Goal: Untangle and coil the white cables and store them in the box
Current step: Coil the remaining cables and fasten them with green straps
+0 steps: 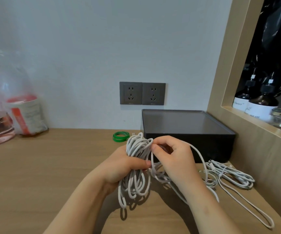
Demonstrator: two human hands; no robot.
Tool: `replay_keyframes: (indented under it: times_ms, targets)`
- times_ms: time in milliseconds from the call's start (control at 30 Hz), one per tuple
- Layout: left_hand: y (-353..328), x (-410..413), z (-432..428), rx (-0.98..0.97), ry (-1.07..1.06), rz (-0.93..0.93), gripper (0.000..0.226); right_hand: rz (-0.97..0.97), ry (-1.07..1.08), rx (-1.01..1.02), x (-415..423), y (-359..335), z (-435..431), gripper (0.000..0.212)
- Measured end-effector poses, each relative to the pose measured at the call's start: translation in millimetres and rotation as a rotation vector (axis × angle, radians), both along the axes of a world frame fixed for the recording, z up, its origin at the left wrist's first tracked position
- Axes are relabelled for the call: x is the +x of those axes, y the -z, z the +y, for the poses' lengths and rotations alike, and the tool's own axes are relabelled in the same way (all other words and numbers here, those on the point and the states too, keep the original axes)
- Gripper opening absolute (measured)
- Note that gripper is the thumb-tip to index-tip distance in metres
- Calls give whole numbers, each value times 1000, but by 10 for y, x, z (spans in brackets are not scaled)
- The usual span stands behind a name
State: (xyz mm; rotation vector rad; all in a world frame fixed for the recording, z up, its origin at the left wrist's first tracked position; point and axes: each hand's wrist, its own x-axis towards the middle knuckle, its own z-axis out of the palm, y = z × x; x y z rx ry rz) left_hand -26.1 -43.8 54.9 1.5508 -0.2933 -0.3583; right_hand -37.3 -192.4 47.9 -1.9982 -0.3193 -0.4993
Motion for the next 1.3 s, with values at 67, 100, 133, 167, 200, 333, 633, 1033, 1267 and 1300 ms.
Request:
replay_keyframes:
  times_ms: [67,100,133,167,200,333,633,1033,1267,1300]
  targets:
    - [-9,0,-10,13,-13,-36,22,37,-3,-58,-3,-8,-4,9]
    - [-3,10,-6,15,-25,-38,22,41,21,-135,-9,-15,-7,10]
    - [0,20,0,11,-30,-32,20,37,51,-209,-12,-18,-18,13]
    - [4,33,16,2,-28,-19,14,23,84,-259,-15,-25,-31,16]
    - [6,47,31,-19,-16,3,8,15,110,-297,-18,-38,-43,20]
    - [-8,66,100,-155,48,167,9,-3,255,-448,16,-45,-104,28]
    - [163,98,-82,787,-167,-394,22,-45,225,-522,43,16,-169,46]
    - [38,181,166,145,-587,-292,20,-32,420,-528,112,64,-253,42]
    - [10,251,375,-138,-713,-144,23,20,347,-245,137,80,-419,37]
    - [30,248,334,-127,-689,-131,23,52,243,-179,122,55,-369,39]
